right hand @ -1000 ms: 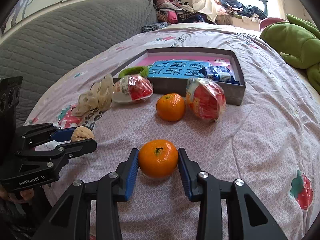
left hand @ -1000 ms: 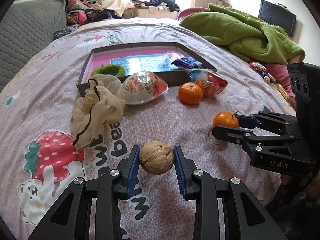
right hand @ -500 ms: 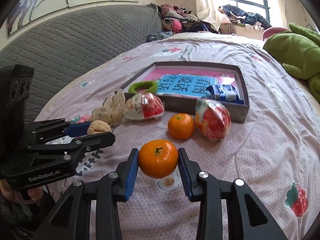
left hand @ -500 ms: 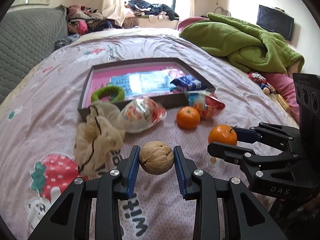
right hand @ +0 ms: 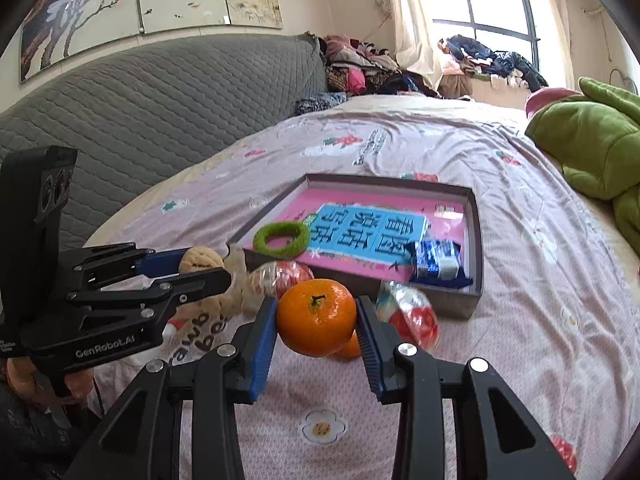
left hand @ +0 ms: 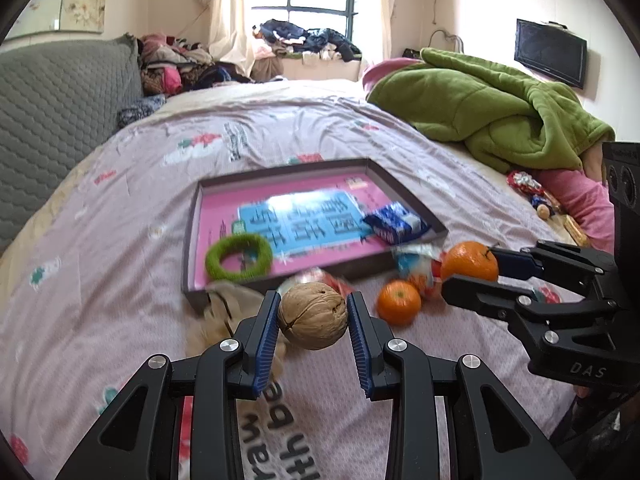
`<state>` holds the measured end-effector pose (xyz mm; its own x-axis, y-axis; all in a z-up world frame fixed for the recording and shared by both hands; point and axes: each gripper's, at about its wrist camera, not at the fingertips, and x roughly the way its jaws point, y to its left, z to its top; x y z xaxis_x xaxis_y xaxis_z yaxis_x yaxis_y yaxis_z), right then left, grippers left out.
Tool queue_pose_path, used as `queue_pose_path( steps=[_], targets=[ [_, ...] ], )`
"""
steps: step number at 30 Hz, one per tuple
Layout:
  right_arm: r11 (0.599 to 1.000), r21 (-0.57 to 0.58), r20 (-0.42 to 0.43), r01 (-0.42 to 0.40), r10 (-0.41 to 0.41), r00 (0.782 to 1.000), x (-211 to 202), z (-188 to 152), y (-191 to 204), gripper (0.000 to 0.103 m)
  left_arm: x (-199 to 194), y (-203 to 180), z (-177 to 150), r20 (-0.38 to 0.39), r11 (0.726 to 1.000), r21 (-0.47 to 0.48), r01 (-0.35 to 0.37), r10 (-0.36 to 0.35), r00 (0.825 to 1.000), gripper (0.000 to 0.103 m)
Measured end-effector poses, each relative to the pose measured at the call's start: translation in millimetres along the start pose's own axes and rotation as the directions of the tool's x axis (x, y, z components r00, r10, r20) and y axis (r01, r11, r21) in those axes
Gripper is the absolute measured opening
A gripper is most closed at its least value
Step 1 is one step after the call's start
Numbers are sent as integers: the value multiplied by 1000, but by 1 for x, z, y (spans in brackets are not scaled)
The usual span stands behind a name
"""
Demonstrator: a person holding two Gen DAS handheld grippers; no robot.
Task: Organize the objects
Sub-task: 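Carry the tangerine with the right tool while the left tool carries the walnut toward the box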
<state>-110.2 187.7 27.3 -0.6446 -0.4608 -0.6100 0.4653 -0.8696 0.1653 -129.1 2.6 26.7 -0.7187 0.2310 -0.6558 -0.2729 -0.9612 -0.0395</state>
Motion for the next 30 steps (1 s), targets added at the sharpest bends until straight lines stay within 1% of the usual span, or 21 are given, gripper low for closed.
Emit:
queue_pose_path(
  steps=[5, 9, 23, 30],
  targets=[
    [1000, 8, 6, -4, 4, 1000, 1, 7, -4, 39, 1, 3, 16, 27, 1000, 9, -2, 2, 1000, 35],
    [1000, 5, 16, 7, -7, 1000, 3, 16, -8, 39, 5, 6, 26, 31, 1000, 9, 7, -7, 999, 35],
    [999, 8, 94, 39, -40, 995, -1, 57, -19, 39, 3, 23, 50, 90, 1000, -7, -10, 11, 996, 35],
    [999, 1, 113, 44, -43, 993, 4, 72, -18, 39, 4, 33, 58, 117, 1000, -22, -9, 11, 993, 35]
  ],
)
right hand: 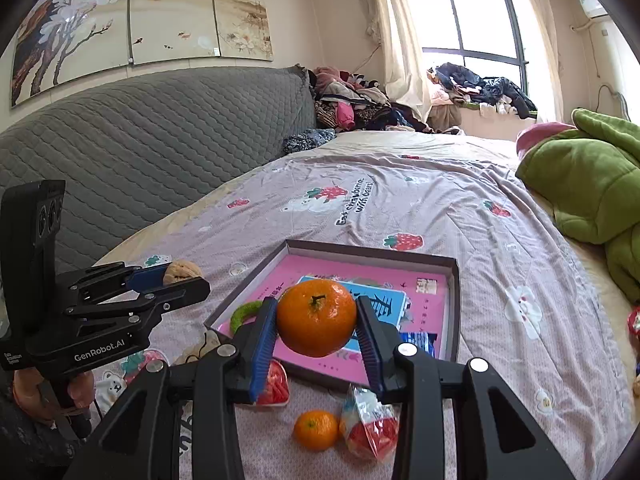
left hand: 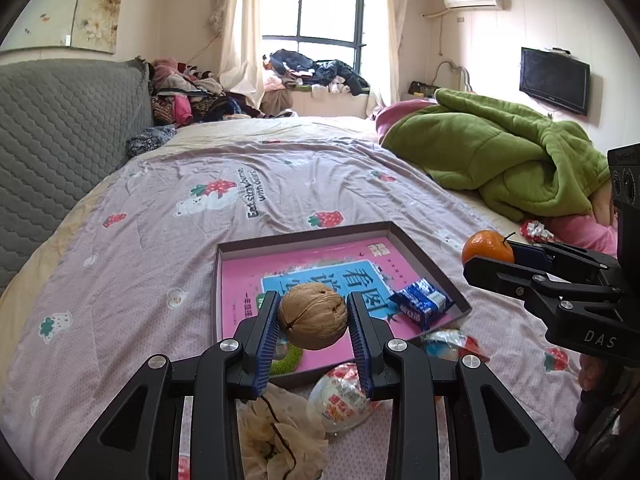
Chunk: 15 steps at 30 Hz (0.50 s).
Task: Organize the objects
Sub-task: 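Carry the tangerine with the right tool while the left tool carries the walnut toward the box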
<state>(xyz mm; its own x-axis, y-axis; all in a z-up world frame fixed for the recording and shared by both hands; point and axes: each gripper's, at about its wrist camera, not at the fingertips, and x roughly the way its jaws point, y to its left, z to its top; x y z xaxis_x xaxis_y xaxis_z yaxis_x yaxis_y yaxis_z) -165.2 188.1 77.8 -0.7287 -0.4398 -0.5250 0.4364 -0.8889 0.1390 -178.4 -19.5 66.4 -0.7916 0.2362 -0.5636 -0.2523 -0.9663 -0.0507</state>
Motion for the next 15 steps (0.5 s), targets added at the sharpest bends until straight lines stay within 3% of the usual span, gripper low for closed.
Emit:
queue_pose_path(
  steps=[15],
  targets=[
    [1000, -15, 88, -7, 8, 996, 4, 21, 1, 39, 12, 23, 19, 37, 1000, -12, -16, 16, 999, 35]
  ],
)
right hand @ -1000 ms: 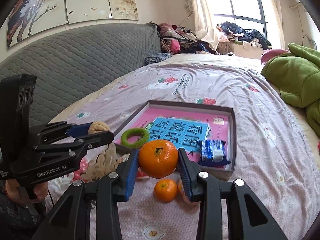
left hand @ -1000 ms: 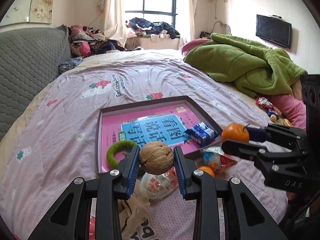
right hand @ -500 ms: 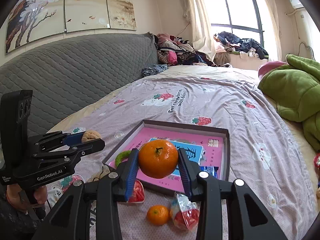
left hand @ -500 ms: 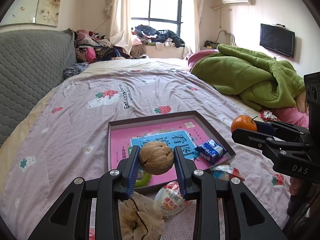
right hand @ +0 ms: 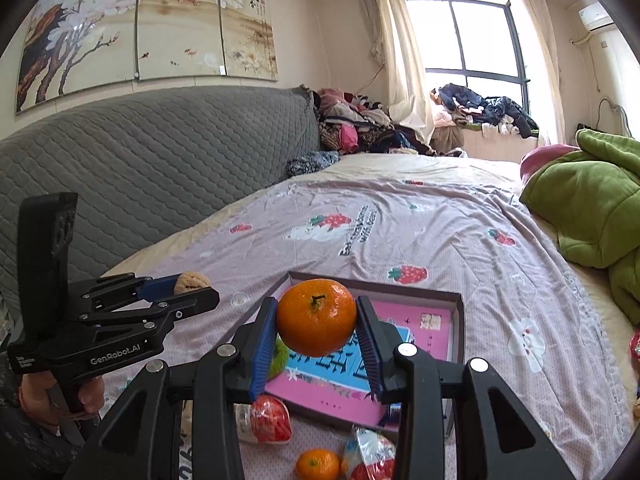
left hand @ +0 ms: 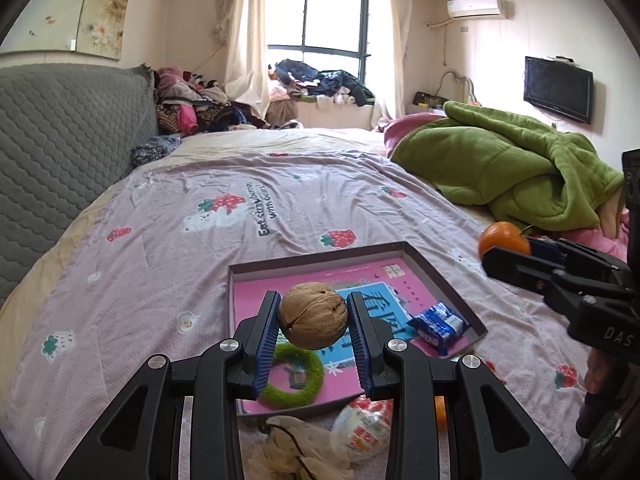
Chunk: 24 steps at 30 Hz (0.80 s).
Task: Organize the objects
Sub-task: 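Carry the tangerine with the right tool while the left tool carries the walnut toward the box, then lower the walnut onto the ring with the left tool while the right tool lowers the tangerine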
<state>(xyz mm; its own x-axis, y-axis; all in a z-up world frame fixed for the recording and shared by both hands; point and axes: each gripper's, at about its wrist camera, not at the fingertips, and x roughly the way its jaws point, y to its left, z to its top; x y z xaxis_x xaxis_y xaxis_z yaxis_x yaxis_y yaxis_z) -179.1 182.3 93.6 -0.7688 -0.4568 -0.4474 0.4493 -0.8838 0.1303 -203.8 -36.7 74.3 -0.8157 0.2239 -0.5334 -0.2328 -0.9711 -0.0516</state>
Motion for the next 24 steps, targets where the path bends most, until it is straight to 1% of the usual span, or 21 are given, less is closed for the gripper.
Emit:
queue_pose_path(
  steps=[4, 8, 11, 19, 24],
  targets=[
    [1000, 0, 29, 5, -5, 1000, 1, 5, -2, 39, 5, 11, 4, 3, 1000, -16, -16, 16, 1000, 35],
    [1000, -8, 29, 17, -17, 999, 7, 6, -3, 39, 11, 21, 5, -1, 999, -36, -24, 24, 1000, 35],
    [1000, -1, 17, 18, -18, 1000, 14, 4, -6, 39, 15, 27, 5, 12, 999, -50, -20, 21, 1000, 35],
    [1000, 7, -28, 20, -19, 999, 35, -3, -13, 39, 38, 31, -2, -32, 999, -42, -30, 29, 999, 35],
    [1000, 8, -72, 26, -26, 997, 50, -12, -16, 39, 51, 29, -10, -57, 999, -34, -34, 32, 998, 35]
  ],
)
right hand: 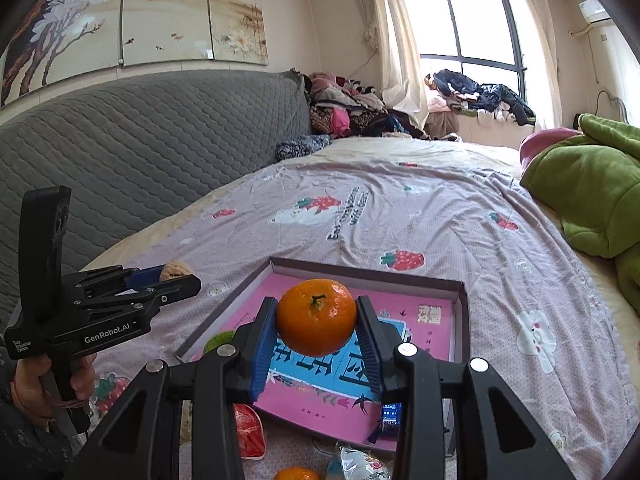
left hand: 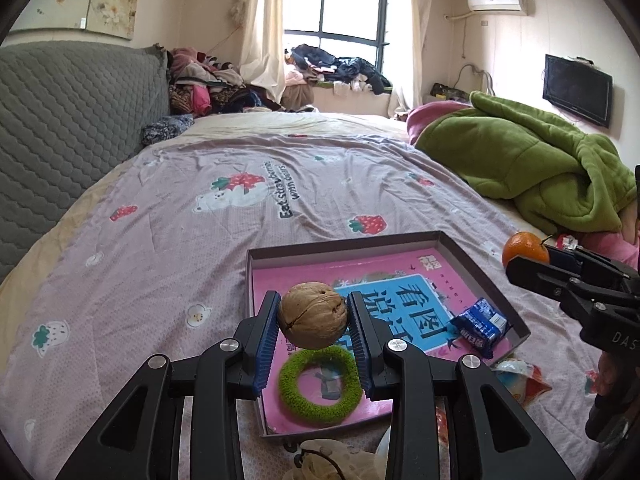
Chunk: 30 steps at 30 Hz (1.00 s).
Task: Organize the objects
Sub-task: 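Lower the walnut onto the ring with the left tool while the right tool lowers the tangerine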
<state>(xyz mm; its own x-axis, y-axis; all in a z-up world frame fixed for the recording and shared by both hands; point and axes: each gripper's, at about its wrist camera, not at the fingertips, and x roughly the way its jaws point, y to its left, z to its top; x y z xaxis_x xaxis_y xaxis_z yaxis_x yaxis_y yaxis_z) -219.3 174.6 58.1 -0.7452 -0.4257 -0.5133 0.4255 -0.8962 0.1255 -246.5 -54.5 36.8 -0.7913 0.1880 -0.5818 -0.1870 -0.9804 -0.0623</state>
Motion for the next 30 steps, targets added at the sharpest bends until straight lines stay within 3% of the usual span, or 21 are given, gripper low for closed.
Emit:
queue_pose_path(
  steps=[17, 30],
  targets=[
    [999, -27, -171, 23, -28, 985, 52, -40, 6, 39, 32, -9, -22, -118, 999, 8, 34, -33, 992, 35],
    [998, 1, -236, 57, -55, 970, 69, -54, 1, 39, 52, -12, -35, -189, 999, -2, 49, -49, 981, 35]
  ],
)
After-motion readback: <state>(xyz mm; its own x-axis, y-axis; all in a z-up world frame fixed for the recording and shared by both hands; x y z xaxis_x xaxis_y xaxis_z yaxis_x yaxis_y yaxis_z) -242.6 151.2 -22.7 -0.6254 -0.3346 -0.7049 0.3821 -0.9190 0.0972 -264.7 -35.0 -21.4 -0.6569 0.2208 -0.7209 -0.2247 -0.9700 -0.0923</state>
